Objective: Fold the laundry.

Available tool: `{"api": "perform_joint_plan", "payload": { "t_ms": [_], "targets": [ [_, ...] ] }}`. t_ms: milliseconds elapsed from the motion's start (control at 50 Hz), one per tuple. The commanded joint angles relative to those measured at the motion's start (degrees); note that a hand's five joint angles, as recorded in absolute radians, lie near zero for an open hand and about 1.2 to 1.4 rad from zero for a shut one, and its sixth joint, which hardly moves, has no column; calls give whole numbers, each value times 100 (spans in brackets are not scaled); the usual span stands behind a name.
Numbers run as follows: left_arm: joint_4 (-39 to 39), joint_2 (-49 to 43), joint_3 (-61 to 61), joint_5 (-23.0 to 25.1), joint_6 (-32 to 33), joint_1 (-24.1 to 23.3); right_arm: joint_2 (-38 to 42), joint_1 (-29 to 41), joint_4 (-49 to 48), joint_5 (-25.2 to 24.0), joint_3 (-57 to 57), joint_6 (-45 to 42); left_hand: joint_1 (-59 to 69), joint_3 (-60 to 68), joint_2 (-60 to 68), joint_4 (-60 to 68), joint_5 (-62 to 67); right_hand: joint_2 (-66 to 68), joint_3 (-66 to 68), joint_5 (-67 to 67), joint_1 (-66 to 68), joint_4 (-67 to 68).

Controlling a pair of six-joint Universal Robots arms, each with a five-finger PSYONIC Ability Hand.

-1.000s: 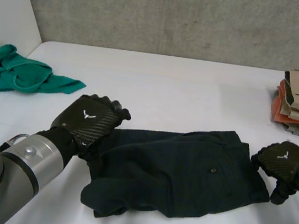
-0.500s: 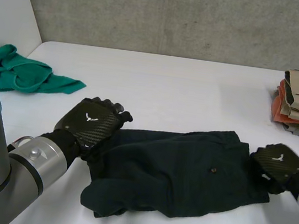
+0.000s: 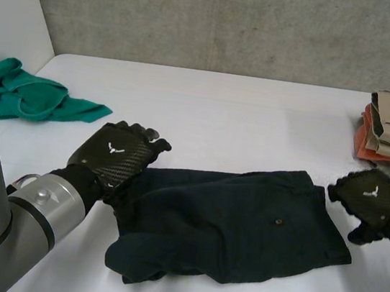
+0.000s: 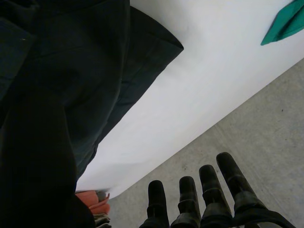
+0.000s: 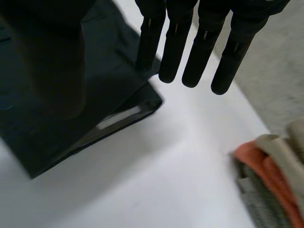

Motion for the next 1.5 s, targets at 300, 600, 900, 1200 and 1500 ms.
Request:
{"api": "perform_joint_plan", "payload": {
  "t_ms": [300, 600, 900, 1200, 1500],
  "targets": [
    [42, -97, -10, 1, -2, -62, 1224, -290, -647, -466, 109, 76, -232, -227, -200, -197, -270, 4383, 4446, 4602, 4384, 4452],
    [77, -36, -10, -78, -64, -10, -6, 448, -797, 105, -136, 851, -249, -244, -217, -214, -287, 4383, 4446, 4602, 4384, 4452],
    [25, 702, -124, -148, -336, 763, 327, 4033, -964, 105, -787, 1475, -249, -244, -217, -214, -287, 4383, 4446, 4602, 4384, 4452],
    [16, 887, -335, 185, -697, 1608, 1418, 5520, -1403, 333, -1385, 2247, -98, -92, -65, -63, -136, 3664, 3728, 3884, 3666, 3734],
    [104, 1019, 253, -394, -1074, 1353, -182, 4528, -570, 2056, -1604, 4243, -270, -265, -238, -235, -308, -2617, -2554, -2398, -2616, -2548]
  ]
}}
